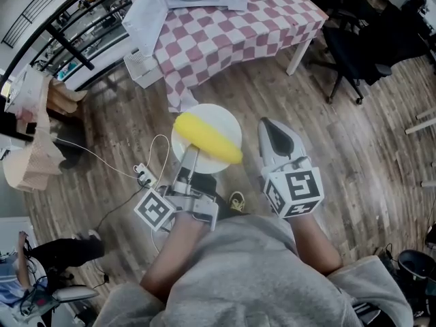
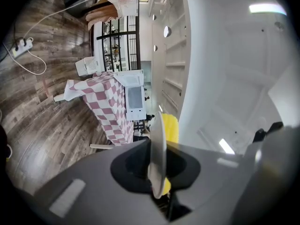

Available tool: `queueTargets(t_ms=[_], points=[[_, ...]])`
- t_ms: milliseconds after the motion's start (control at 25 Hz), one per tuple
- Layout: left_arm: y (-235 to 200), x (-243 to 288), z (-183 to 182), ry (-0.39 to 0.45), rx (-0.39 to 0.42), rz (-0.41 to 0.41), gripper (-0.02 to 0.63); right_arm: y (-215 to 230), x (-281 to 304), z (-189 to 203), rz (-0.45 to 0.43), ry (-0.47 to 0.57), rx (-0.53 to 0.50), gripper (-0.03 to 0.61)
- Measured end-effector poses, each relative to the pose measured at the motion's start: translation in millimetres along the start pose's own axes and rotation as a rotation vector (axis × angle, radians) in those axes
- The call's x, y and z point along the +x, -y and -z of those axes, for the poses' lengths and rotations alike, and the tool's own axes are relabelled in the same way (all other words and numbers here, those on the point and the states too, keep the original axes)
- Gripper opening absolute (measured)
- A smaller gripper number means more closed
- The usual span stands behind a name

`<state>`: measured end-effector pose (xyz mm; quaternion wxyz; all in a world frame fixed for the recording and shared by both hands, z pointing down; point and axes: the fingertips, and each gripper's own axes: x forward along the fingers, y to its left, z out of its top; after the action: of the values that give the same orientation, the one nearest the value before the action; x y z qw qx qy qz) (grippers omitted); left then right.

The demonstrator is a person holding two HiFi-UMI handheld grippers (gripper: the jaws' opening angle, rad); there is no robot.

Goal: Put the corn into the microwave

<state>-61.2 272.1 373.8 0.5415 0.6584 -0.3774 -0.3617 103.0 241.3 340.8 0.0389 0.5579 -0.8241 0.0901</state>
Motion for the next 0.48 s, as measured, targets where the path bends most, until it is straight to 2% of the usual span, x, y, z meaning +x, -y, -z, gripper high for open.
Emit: queueTargets(t_ms=[480], points=[[-11,18,-13,-0.012,-0.016,0.0,0.031,9,22,1,0.019,-0.005,-0.017,0.0]])
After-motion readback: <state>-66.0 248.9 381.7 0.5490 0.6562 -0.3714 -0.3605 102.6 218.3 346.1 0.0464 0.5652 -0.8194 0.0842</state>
